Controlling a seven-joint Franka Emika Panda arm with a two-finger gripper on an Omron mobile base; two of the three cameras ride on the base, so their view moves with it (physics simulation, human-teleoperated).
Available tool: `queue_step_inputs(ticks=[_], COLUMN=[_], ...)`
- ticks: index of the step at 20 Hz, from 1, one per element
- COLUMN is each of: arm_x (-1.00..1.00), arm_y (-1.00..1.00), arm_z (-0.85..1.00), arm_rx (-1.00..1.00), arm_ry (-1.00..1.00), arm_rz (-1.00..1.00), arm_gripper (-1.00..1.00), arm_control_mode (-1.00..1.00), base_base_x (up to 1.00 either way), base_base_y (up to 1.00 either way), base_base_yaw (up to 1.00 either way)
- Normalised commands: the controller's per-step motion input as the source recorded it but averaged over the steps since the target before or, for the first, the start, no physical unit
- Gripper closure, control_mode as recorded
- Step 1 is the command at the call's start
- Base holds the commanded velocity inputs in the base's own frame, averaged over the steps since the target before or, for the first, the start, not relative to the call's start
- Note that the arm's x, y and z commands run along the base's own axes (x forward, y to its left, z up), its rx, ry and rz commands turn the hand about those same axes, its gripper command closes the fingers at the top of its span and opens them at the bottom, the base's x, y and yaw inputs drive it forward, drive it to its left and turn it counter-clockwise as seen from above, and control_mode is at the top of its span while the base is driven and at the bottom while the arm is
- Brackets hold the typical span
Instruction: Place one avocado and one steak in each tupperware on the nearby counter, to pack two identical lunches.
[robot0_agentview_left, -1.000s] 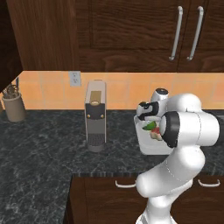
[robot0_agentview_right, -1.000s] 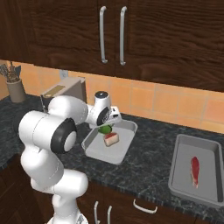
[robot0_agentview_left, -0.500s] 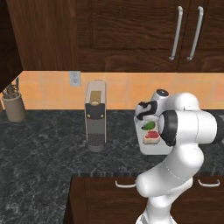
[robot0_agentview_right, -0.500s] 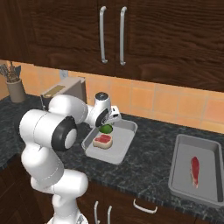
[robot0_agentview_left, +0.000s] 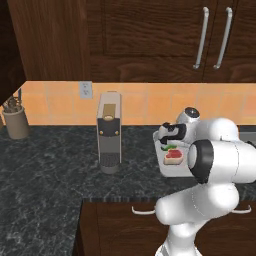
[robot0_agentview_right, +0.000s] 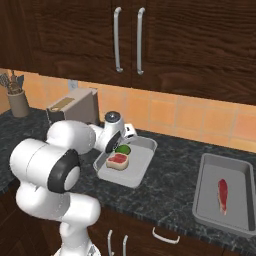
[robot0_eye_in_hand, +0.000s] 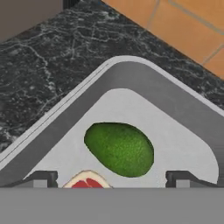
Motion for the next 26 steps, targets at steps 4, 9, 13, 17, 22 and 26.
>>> queue_step_inputs(ticks=[4, 9, 13, 17, 22, 26], arm_x=[-0.76, -0.97, -1.0, -1.0, -1.0, -1.0], arm_y=[0.0, 0.0, 0.01, 0.04, 0.04, 0.18], arm_z=[0.4, 0.02, 0.06, 0.5, 0.71, 0.38], arm_rx=[0.0, 0.0, 0.03, 0.02, 0.07, 0.12], arm_ry=[-0.04, -0.03, -0.03, -0.02, 0.0, 0.0], arm_rz=[-0.06, -0.12, -0.16, -0.15, -0.09, -0.06], arm_gripper=[-1.0, -1.0, -1.0, -1.0, -1.0, -1.0], arm_control_mode=[-1.0, -1.0, -1.0, -1.0, -1.0, -1.0], base_base_x=[0.0, 0.0, 0.0, 0.0, 0.0, 0.0], base_base_y=[0.0, 0.0, 0.0, 0.0, 0.0, 0.0], base_base_yaw=[0.0, 0.0, 0.0, 0.0, 0.0, 0.0])
